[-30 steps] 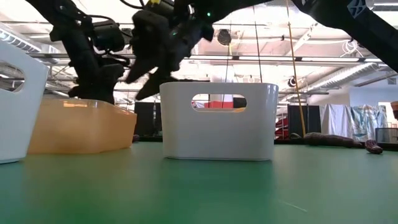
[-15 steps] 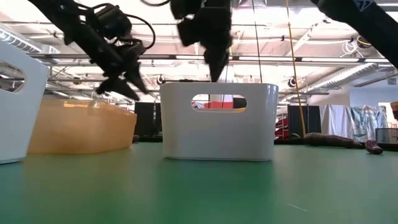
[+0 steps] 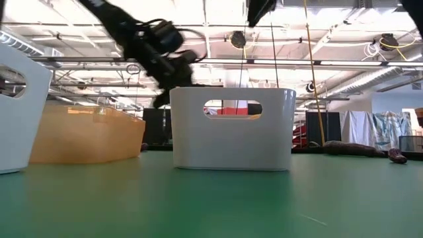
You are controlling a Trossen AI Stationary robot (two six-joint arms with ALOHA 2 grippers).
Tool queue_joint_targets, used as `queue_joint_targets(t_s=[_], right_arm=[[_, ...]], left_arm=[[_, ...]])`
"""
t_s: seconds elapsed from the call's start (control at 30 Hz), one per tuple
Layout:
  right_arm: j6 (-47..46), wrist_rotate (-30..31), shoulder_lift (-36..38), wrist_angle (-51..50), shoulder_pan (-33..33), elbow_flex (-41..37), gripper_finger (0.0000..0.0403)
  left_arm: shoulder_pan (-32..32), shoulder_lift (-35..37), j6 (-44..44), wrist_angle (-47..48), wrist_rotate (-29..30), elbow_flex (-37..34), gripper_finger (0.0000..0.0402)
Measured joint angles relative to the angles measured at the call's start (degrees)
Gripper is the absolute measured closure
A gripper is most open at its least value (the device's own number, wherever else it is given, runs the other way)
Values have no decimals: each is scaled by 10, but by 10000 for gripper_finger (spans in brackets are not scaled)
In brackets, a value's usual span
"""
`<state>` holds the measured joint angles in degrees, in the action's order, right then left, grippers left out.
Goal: Sort produce into baskets
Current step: Put the white garlic into the orange bin
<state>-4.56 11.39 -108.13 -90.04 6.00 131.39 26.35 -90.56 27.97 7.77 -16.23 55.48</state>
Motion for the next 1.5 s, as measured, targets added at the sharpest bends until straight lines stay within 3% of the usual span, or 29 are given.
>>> queue_joint_targets(t_s=[0.3, 0.53, 0.93, 1.03, 1.2, 1.5], right_arm=[[-32, 84, 115, 0, -9, 0, 248], [-59, 158, 174, 0, -10, 0, 248], [-112, 155, 196, 0, -34, 0, 248], [-111, 155, 196, 0, -41, -1, 248], [-108, 155, 194, 0, -42, -1, 248], [-96, 156, 194, 0, -42, -1, 248]], left_arm=[[3, -128, -117, 104, 34, 247, 226], [4, -215, -103, 154, 90, 352, 226], [5, -279, -59, 152, 219, 368, 226], [5, -289, -60, 145, 215, 369, 226], [5, -305, -63, 151, 159, 369, 220], [4, -308, -77, 124, 160, 369, 131]])
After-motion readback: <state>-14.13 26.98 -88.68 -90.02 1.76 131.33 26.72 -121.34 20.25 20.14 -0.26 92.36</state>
